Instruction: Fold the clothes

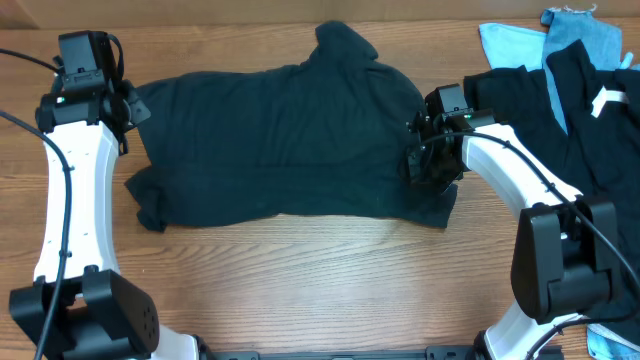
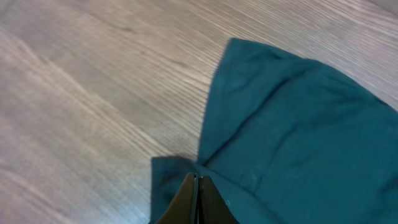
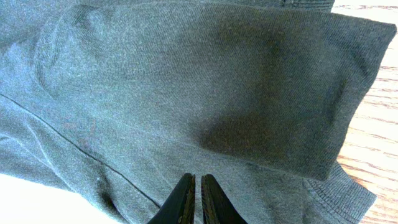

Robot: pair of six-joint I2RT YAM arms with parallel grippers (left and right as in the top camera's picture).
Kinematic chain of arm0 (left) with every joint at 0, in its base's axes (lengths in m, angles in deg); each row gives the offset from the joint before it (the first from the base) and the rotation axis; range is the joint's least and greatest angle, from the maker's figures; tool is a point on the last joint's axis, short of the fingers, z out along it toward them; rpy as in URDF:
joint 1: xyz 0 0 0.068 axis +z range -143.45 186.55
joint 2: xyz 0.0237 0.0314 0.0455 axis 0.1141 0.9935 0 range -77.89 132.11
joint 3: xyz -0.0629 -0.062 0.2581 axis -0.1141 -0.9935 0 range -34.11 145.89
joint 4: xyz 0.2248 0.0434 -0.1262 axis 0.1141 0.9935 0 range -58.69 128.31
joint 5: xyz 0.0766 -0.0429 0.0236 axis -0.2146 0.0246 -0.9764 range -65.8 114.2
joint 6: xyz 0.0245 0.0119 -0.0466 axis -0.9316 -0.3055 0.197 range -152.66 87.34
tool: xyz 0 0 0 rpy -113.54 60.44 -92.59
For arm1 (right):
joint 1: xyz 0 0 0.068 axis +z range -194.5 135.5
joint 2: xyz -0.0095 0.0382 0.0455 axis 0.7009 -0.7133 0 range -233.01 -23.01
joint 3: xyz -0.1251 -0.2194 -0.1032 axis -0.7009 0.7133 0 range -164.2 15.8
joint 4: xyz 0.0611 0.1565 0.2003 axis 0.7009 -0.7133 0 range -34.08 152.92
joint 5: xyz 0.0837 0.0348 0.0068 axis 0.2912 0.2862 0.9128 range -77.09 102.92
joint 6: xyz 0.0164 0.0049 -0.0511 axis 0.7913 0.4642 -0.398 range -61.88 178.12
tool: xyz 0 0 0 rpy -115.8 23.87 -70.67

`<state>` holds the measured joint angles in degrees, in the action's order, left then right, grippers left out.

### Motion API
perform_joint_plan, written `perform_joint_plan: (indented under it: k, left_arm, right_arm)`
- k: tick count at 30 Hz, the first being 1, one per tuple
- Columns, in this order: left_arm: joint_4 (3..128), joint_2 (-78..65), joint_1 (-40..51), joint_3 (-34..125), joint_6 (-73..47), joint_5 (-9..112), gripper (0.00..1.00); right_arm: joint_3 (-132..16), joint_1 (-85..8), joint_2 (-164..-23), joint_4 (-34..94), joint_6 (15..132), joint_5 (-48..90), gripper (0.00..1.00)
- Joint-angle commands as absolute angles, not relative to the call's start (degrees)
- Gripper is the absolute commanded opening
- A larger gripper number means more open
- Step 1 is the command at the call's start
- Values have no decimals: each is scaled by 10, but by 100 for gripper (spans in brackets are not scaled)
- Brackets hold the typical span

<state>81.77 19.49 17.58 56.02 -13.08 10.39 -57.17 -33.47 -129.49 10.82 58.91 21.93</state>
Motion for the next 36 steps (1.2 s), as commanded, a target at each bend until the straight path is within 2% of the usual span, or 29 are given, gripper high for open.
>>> perform_joint_plan:
  k: [1,11,18,27,36]
  left_arm:
    - [817,254,183,560,-179,184,4]
    - [797,378,187,560,-201,200,4]
    - [769,397,187,560,-211,211,4]
    - [730,406,187,560,-224,213,4]
    - [716,481,190,560,-237,208,4]
  right_arm:
    - [-569,-332,-1298,113,585,225,8]
    - [-569,-332,-1321,123,584,232,8]
    - [-569,-332,-1398,140,583,235,8]
    - [-569,-332,-1400,135,583,235,7]
    - [-569,-333,-1400,130,583,235,7]
